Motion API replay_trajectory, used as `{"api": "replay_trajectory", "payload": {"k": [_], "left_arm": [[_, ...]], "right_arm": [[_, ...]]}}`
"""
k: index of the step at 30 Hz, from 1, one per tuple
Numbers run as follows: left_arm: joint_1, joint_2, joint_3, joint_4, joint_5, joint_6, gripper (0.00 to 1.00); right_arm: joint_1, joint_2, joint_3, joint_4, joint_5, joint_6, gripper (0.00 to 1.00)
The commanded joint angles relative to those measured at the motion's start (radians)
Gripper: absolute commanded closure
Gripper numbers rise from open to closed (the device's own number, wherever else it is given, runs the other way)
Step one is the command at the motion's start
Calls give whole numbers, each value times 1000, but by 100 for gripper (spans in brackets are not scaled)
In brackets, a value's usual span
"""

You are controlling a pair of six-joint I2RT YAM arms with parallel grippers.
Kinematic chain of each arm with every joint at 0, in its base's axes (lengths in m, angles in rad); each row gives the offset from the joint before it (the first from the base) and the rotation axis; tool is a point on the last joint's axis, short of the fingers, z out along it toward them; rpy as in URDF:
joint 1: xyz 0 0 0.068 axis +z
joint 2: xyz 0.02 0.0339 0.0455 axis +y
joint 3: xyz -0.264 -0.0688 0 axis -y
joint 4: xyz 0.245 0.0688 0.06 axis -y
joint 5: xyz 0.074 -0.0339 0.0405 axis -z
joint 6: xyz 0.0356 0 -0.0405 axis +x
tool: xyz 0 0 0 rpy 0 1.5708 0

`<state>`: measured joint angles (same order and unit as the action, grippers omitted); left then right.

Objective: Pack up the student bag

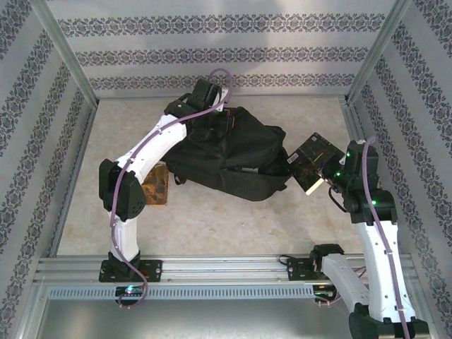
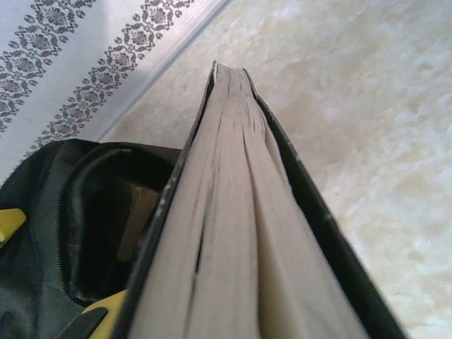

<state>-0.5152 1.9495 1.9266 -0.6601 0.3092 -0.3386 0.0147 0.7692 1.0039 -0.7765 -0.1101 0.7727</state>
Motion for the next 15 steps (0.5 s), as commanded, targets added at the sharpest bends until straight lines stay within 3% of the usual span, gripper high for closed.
{"api": "replay_trajectory", "payload": {"k": [1, 7, 11, 15], "left_arm": [[-6, -103, -12, 176, 142, 0, 100], [-7, -135, -81, 193, 194, 0, 100], [-11, -156, -113, 161, 120, -40, 70], [-69, -180, -106, 68, -20, -29, 50]], "right_arm": [[-11, 9, -68, 199, -146, 95, 100], [-11, 14, -234, 589, -376, 316, 100], [-10, 18, -273, 686, -441, 386, 100], [-7, 4, -290, 694, -483, 402, 100]]}}
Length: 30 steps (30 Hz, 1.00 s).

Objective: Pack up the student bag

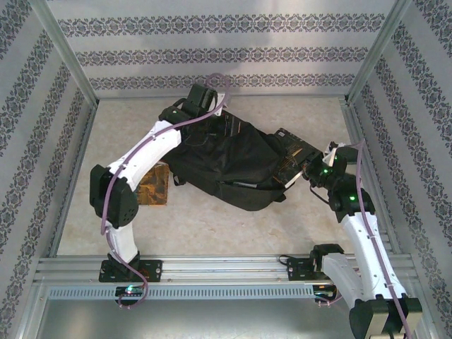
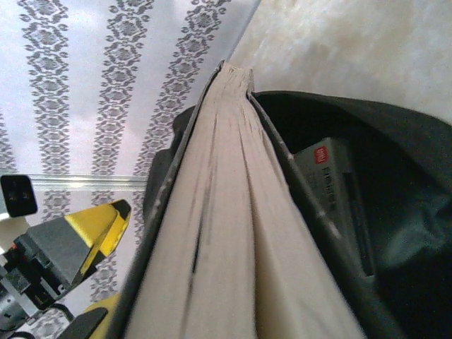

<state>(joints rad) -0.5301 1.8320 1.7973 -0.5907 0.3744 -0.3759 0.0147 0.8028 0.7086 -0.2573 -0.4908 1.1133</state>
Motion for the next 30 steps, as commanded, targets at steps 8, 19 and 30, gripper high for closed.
{"api": "replay_trajectory", "payload": {"k": [8, 19, 30], "left_arm": [[-242, -16, 182, -216, -184, 40, 32], [-350, 116, 343, -340, -286, 1, 28], [-382, 171, 389, -328, -277, -14, 24]], "right_arm": [[53, -71, -53, 184, -79, 111, 100], [97, -64, -66, 216, -44, 127, 100], [102, -57, -69, 251, -43, 146, 100]]}}
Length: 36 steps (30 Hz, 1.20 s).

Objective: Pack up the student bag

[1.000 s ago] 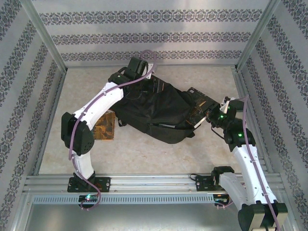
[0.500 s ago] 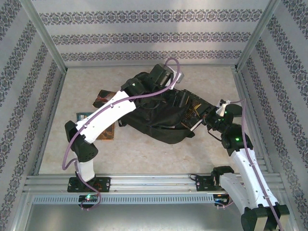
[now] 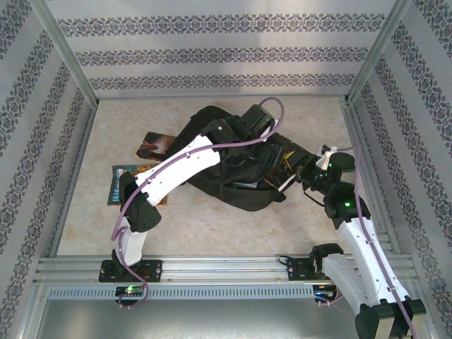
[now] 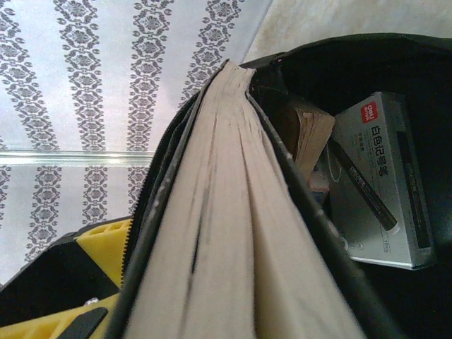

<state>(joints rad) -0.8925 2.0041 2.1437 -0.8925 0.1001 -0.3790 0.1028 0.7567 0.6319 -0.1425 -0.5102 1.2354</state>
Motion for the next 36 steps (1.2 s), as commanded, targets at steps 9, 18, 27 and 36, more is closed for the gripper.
{"api": "replay_trajectory", "payload": {"k": [9, 18, 27, 36], "left_arm": [[-37, 24, 38, -53, -83, 9, 25], [-13, 16, 65, -91, -172, -4, 89], [35, -66, 164, -185, -278, 19, 100], [85, -141, 213, -239, -361, 50, 100]], "right_arm": [[14, 2, 11, 167, -35, 41, 100], [14, -6, 48, 20, -41, -55, 100], [20, 28, 126, -379, 44, -296, 100], [73, 82, 70, -160, -88, -174, 100]]}}
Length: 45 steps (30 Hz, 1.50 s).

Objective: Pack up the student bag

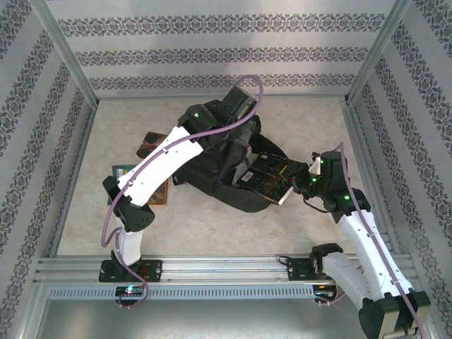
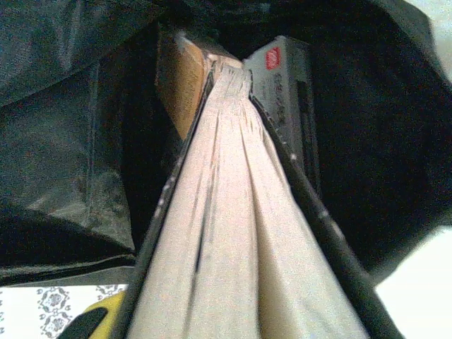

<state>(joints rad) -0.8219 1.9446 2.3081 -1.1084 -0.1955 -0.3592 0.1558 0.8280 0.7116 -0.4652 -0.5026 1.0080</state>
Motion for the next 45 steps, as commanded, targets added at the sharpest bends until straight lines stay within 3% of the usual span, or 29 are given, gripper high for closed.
{"api": "replay_trajectory", "payload": {"k": [1, 10, 19, 26, 39, 45], "left_arm": [[20, -89, 48, -26, -69, 31, 100], [44, -101, 32, -22, -48, 14, 100], [44, -83, 75, 4, -24, -4, 100], [44, -70, 91, 17, 20, -12, 100], [44, -68, 103, 55, 85, -10, 100], [44, -66, 100, 68, 99, -17, 100]], "right_arm": [[23, 19, -10, 200, -112, 70, 100], [54, 81, -43, 491, -85, 290, 100], [180, 175, -97, 628, 119, 429, 100], [246, 230, -129, 749, 229, 419, 100], [332, 591, 11, 1026, 261, 394, 100], [376, 746, 74, 1058, 413, 330, 83]]}}
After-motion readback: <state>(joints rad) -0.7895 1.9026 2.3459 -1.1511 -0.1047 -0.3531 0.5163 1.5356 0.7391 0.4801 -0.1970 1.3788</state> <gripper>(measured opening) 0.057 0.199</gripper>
